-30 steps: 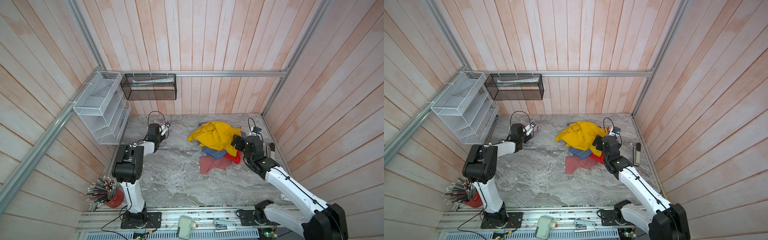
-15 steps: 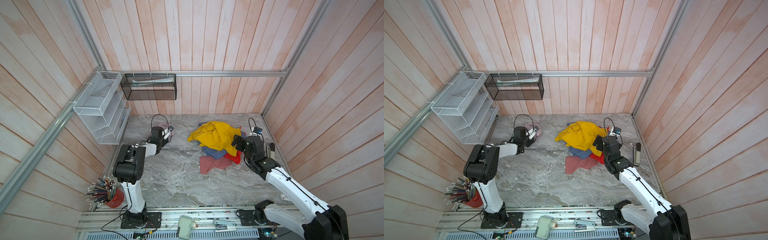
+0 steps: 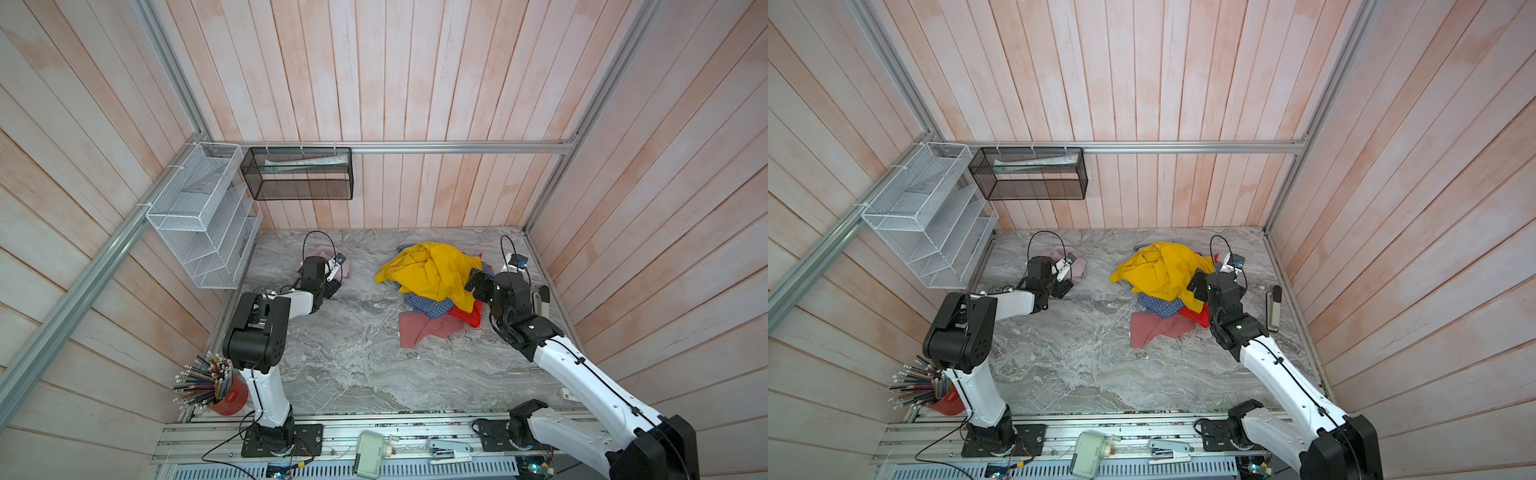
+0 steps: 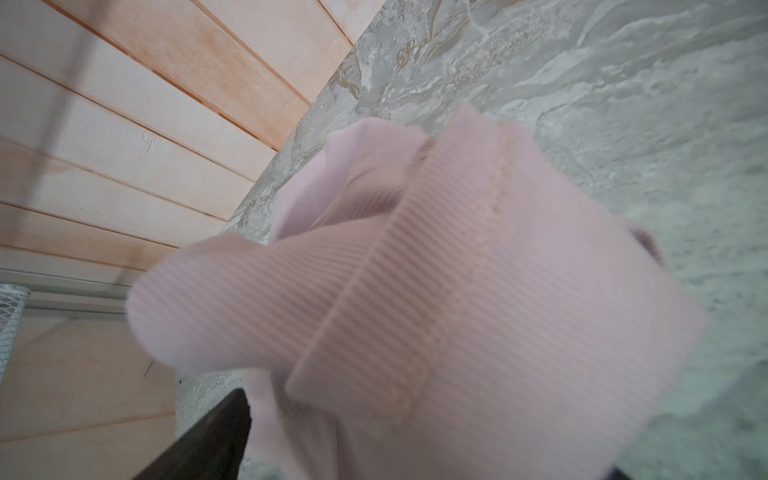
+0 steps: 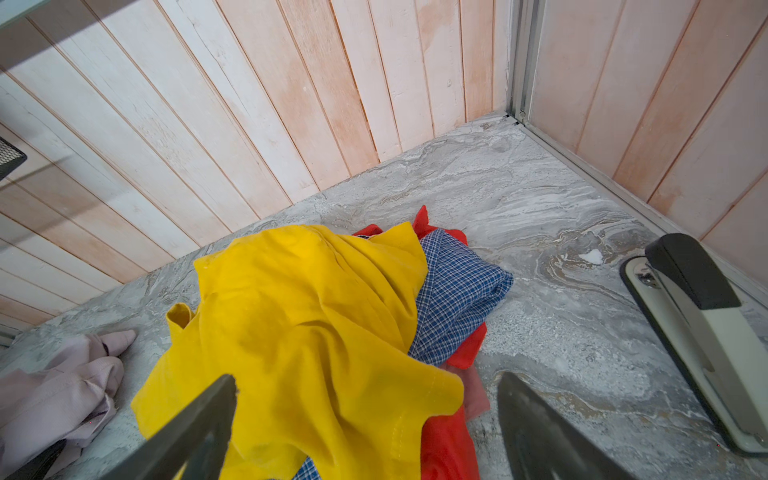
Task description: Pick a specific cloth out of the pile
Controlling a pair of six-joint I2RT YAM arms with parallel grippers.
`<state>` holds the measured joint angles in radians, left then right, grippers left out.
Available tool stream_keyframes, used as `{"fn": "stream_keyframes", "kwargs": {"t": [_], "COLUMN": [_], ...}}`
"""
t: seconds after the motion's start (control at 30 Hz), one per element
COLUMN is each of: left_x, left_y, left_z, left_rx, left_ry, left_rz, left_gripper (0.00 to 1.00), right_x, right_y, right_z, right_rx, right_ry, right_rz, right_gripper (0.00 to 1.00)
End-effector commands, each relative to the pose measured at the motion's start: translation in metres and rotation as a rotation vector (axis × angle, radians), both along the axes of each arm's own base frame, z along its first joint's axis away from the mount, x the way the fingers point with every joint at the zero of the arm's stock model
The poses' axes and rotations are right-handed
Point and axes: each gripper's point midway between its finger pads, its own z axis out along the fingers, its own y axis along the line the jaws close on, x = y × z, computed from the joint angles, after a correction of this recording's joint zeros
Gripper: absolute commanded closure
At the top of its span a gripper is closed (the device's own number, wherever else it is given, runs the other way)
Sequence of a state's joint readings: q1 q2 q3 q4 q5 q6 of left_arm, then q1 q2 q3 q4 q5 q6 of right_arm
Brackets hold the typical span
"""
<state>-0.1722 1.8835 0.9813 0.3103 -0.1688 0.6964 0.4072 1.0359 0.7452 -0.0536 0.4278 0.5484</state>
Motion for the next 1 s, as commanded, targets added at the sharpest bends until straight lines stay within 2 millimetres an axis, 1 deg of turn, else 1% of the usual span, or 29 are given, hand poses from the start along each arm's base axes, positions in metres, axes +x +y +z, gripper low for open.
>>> {"fn": "stream_keyframes", "kwargs": {"t": [0.0, 0.07, 0.17, 0.37, 0.47, 0.53, 0.6, 0.73, 0.83, 0.9, 0.97], "left_x": [0.005, 0.005, 0.003, -0.005, -0.009, -0.013, -0.017, -0.025, -0.030, -0.035, -0.038], "left_y": [0.007, 0.006, 0.004, 0.007, 0.007, 0.007, 0.007, 0.012, 0.021, 0.023, 0.024], "left_z": [0.024, 0.030, 0.046, 0.071, 0.074, 0.072, 0.068, 0.058, 0.047, 0.035, 0.031], "left_rx": [-0.008, -0.011, -0.014, -0.057, -0.059, -0.050, -0.048, -0.035, -0.003, 0.012, 0.013], "left_ry": [-0.072, -0.084, -0.130, -0.194, -0.196, -0.189, -0.181, -0.150, -0.118, -0.078, -0.080], "left_rz": [0.055, 0.057, 0.057, 0.083, 0.083, 0.076, 0.071, 0.085, 0.128, 0.138, 0.142], "left_gripper": [0.00, 0.00, 0.00, 0.00, 0.00, 0.00, 0.00, 0.00, 0.00, 0.00, 0.00], "right_x": [-0.001, -0.001, -0.002, -0.009, -0.011, -0.012, -0.014, -0.017, -0.018, -0.019, -0.021], "right_y": [-0.004, -0.004, -0.006, -0.014, -0.012, -0.009, -0.011, -0.029, -0.031, -0.032, -0.035], "right_z": [0.010, 0.013, 0.017, 0.024, 0.030, 0.035, 0.037, 0.035, 0.041, 0.043, 0.042], "right_rx": [-0.022, -0.029, -0.038, -0.055, -0.095, -0.126, -0.142, -0.116, -0.091, -0.090, -0.095], "right_ry": [-0.019, -0.024, -0.032, -0.058, -0.089, -0.111, -0.123, -0.126, -0.147, -0.153, -0.149], "right_rz": [-0.012, -0.011, -0.015, -0.027, 0.029, 0.081, 0.100, 0.057, 0.068, 0.063, 0.051], "right_gripper": [0.02, 0.02, 0.02, 0.02, 0.02, 0.02, 0.02, 0.02, 0.02, 0.02, 0.02]}}
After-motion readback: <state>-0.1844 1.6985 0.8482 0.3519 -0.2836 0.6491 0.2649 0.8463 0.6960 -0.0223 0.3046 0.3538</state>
